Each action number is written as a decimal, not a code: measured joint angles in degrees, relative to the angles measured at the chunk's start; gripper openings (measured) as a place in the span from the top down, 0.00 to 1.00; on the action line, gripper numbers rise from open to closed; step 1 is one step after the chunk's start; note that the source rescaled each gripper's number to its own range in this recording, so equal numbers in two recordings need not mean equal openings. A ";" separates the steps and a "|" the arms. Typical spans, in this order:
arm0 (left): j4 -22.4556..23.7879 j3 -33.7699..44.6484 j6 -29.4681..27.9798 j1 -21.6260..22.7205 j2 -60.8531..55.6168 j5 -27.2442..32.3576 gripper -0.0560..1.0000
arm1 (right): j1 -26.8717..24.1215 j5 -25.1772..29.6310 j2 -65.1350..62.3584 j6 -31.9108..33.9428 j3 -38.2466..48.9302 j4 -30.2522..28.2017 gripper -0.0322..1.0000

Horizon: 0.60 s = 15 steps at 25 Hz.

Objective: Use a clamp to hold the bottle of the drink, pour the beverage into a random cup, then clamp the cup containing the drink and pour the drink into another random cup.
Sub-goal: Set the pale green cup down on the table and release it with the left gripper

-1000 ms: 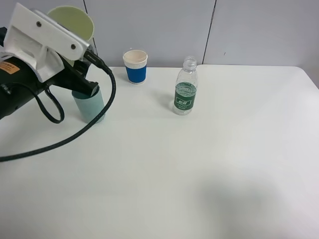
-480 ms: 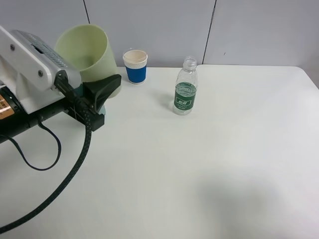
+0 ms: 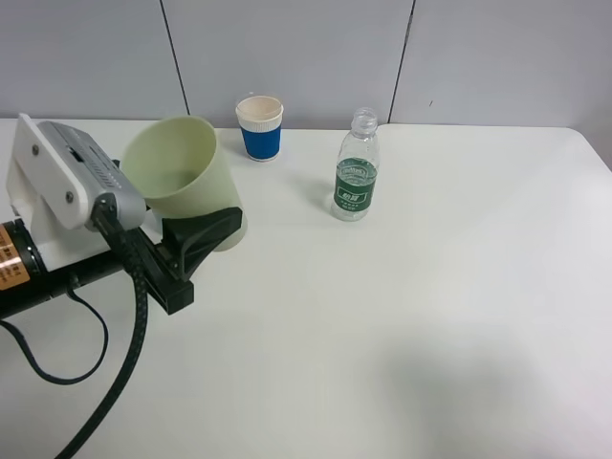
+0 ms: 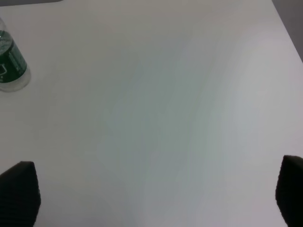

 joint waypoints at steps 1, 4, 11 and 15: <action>0.58 0.43 0.00 0.00 1.22 -1.14 0.90 | 0.00 0.00 0.00 0.00 0.00 0.00 0.00; 2.11 0.75 -0.69 0.00 6.00 -4.81 0.90 | 0.00 0.00 0.00 0.00 0.00 0.00 0.00; 2.30 0.64 -1.06 1.10 17.03 -13.74 0.90 | 0.00 0.00 0.00 0.00 0.00 0.00 0.00; 2.11 0.42 -1.06 2.68 20.41 -15.41 0.90 | 0.00 0.00 0.00 0.00 0.00 0.00 0.00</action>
